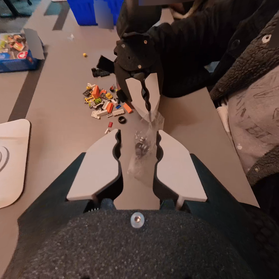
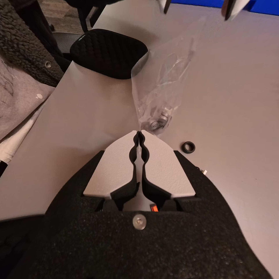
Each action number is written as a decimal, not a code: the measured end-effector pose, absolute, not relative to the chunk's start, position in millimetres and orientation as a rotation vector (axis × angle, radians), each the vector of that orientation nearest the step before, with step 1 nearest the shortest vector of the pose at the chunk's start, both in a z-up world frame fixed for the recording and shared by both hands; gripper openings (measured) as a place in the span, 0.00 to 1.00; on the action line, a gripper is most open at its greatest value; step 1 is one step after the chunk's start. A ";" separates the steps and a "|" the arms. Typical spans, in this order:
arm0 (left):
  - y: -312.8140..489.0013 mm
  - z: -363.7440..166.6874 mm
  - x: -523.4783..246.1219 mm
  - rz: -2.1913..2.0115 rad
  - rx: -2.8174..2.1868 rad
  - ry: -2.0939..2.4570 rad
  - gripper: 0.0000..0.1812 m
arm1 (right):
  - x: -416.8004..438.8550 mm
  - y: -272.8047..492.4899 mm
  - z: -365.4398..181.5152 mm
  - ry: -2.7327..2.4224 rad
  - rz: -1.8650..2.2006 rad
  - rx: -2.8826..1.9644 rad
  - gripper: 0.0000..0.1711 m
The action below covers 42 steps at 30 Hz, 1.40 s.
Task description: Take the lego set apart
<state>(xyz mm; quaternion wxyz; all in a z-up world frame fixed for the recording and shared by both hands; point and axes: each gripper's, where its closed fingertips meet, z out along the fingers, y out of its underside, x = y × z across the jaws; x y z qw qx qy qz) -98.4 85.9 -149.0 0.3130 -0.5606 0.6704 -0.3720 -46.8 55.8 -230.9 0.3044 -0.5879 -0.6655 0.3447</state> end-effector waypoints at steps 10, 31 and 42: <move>101.7 -216.2 -146.5 -1.223 -1.567 1.586 0.21 | -44.6 55.9 -231.3 -1.789 0.927 -1.562 0.00; 80.7 -237.4 -138.2 -1.131 -1.607 1.532 0.00 | -27.4 92.4 -219.4 -1.821 0.814 -1.642 0.06; 68.5 -234.4 -147.6 -1.089 -1.634 1.481 0.00 | -50.8 139.9 -289.6 -1.971 0.576 -1.835 0.20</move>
